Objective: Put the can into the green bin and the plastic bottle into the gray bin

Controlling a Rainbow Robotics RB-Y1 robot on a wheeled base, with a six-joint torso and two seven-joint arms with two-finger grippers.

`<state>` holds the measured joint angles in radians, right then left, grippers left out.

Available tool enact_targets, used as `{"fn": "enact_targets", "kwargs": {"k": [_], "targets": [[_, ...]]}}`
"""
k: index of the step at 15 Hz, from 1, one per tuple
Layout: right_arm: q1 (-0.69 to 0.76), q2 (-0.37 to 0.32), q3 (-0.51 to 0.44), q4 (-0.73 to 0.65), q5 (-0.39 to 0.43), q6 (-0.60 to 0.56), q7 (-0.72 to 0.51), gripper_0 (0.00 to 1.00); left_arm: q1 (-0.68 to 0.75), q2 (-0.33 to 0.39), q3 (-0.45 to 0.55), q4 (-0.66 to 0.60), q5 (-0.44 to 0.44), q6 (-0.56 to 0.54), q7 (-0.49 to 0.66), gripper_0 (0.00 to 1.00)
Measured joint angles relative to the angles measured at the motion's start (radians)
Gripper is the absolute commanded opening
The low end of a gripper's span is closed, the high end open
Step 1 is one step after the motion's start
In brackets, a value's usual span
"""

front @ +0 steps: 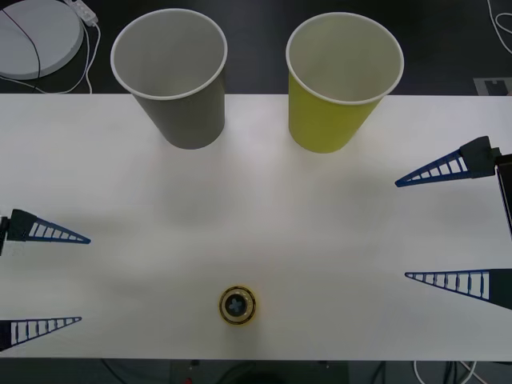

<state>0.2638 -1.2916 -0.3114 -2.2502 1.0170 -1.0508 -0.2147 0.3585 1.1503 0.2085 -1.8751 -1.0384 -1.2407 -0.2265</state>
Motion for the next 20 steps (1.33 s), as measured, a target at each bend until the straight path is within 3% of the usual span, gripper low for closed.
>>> {"fn": "enact_targets", "kwargs": {"k": [3, 7, 15, 20], "targets": [[0.0, 0.0, 0.0, 0.0, 0.0, 0.0, 0.0, 1.0, -0.014, -0.024, -0.105, 0.057, 0.079, 0.058, -0.12, 1.0], [0.0, 0.0, 0.0, 0.0, 0.0, 0.0, 0.0, 1.0, -0.058, -0.038, -0.221, 0.133, 0.108, 0.067, -0.232, 1.0], [0.0, 0.0, 0.0, 0.0, 0.0, 0.0, 0.0, 1.0, -0.11, -0.196, -0.35, 0.136, 0.024, 0.123, -0.236, 1.0], [0.0, 0.0, 0.0, 0.0, 0.0, 0.0, 0.0, 1.0, -0.166, -0.21, -0.45, 0.135, 0.031, 0.164, -0.239, 1.0]]}}
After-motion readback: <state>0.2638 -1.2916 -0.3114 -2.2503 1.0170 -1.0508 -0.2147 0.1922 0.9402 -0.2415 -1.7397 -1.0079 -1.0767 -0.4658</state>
